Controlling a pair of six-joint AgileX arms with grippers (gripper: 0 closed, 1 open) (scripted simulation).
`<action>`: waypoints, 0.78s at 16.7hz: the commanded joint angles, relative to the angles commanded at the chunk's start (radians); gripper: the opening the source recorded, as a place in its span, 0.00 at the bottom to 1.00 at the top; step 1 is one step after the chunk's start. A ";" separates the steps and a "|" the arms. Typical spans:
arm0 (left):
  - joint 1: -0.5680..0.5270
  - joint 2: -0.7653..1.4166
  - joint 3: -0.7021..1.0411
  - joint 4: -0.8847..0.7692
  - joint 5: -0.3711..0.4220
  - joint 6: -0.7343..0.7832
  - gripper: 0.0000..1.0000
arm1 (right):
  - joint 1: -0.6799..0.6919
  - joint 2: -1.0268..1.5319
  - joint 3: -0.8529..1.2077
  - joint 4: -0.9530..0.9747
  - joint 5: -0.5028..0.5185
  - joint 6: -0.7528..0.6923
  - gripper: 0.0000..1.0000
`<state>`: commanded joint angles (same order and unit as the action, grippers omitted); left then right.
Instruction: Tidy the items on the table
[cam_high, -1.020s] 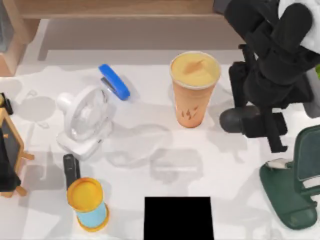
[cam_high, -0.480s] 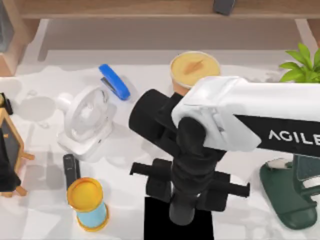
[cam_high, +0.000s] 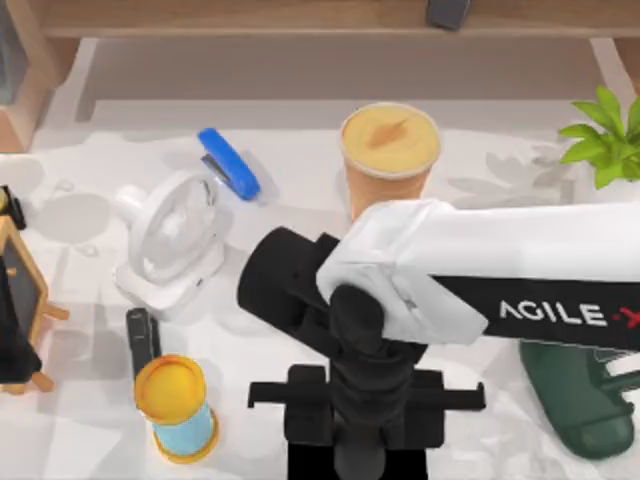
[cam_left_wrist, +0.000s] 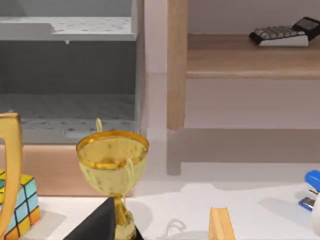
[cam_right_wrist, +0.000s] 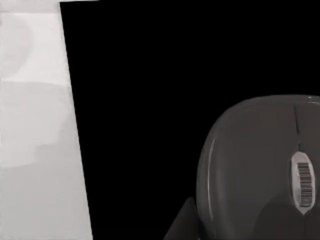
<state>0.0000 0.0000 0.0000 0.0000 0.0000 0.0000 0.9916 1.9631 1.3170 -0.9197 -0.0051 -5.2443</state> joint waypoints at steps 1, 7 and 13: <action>0.000 0.000 0.000 0.000 0.000 0.000 1.00 | -0.004 -0.004 0.002 -0.002 0.000 0.003 0.00; 0.000 0.000 0.000 0.000 0.000 0.000 1.00 | 0.001 0.016 -0.020 0.036 0.000 0.001 0.00; 0.000 0.000 0.000 0.000 0.000 0.000 1.00 | 0.001 0.016 -0.020 0.036 0.000 0.001 0.23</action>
<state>0.0000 0.0000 0.0000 0.0000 0.0000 0.0000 0.9921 1.9790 1.2966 -0.8834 -0.0050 -5.2436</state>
